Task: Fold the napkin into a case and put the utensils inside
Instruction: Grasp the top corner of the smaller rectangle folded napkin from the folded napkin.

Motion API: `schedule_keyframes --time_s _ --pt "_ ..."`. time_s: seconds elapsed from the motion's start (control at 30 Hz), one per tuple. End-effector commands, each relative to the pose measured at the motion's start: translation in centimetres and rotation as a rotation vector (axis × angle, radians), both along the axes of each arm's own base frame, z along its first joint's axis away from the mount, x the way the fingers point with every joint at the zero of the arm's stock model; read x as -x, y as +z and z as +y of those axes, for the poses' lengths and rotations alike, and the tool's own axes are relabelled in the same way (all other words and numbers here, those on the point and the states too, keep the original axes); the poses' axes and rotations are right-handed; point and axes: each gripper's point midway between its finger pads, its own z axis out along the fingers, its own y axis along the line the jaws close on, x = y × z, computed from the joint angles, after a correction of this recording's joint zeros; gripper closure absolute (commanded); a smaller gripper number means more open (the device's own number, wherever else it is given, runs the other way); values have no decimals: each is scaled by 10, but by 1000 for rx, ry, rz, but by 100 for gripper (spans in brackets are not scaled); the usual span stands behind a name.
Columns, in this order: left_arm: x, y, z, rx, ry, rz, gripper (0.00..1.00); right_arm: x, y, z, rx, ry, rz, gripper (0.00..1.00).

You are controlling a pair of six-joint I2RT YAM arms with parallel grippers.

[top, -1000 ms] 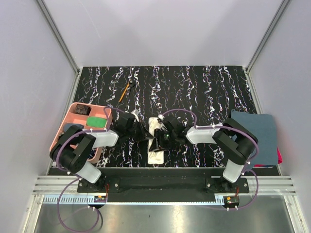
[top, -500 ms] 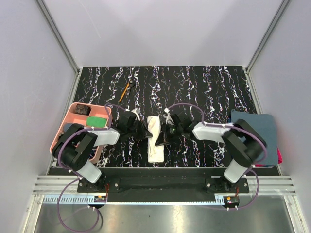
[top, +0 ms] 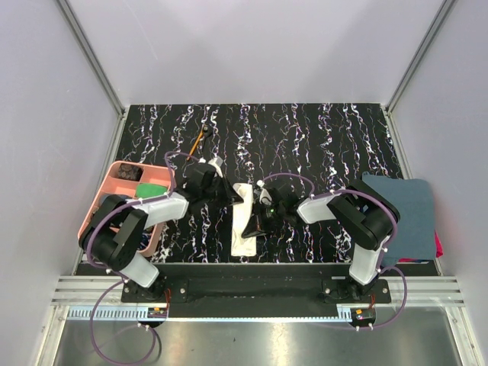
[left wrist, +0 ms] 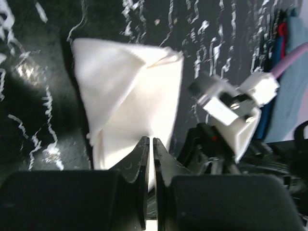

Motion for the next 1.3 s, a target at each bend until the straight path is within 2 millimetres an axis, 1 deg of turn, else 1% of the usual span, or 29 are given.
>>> schedule_keyframes --time_s 0.0,0.07,0.1,0.2,0.27,0.33,0.37,0.4,0.43,0.47,0.53,0.57,0.6,0.67,0.73,0.77,0.83,0.9,0.93,0.97,1.03,1.07,1.13,1.17,1.23,1.27 --pt "-14 5 -11 34 -7 -18 93 5 -21 -13 79 4 9 89" --pt "-13 -4 -12 40 -7 1 94 3 -19 -13 82 0 0 89" --pt "-13 -12 -13 38 -7 10 94 2 -15 -13 87 2 -10 89" --pt "-12 -32 -5 -7 11 28 95 0 -10 -15 107 1 -28 87" --pt "-19 -41 5 -75 22 4 96 1 -5 -17 111 12 -42 83" --pt "-29 -50 20 -171 51 -21 96 6 -5 -28 152 34 -59 78" --pt "-31 -50 23 -187 57 -25 97 4 5 -30 146 37 -102 76" --pt "-32 -49 24 -193 56 -24 97 11 0 -43 201 51 -108 74" --pt "-32 -45 23 -190 52 -36 97 11 4 -47 210 52 -127 71" --pt "-30 -43 21 -176 44 -33 97 10 15 -49 210 61 -163 70" --pt "-29 -40 18 -152 47 -28 97 4 27 -50 212 53 -204 68" --pt "-28 -39 17 -143 48 -25 97 -1 39 -47 199 49 -230 68" --pt "-25 -41 17 -132 46 -20 97 -5 44 -45 197 43 -242 68" --pt "-24 -38 15 -115 54 -24 97 -14 51 -38 185 37 -257 69" --pt "-23 -39 18 -119 67 -20 97 -19 49 -33 187 37 -251 71" --pt "-25 -38 18 -119 73 -26 97 -22 47 -29 187 45 -244 74" --pt "-23 -39 19 -118 80 -18 97 -20 45 -22 160 60 -215 80" --pt "-22 -40 19 -111 87 -14 97 -15 39 -14 141 69 -192 82" --pt "-22 -41 19 -105 97 -7 97 -13 39 -11 140 74 -189 82" --pt "-22 -41 19 -103 103 -7 98 -6 36 -5 135 89 -182 82" --pt "-21 -44 19 -101 110 4 98 1 31 0 115 95 -156 82" --pt "-22 -44 20 -100 115 0 98 4 24 2 104 82 -134 83" --pt "-21 -45 20 -103 121 3 98 11 15 1 119 93 -109 83" --pt "-21 -46 20 -105 121 6 98 10 9 0 122 94 -129 83" --pt "-21 -45 19 -104 118 4 98 6 -5 -8 181 79 -149 83" --pt "-21 -44 19 -106 123 4 97 8 -10 -19 237 92 -150 83"
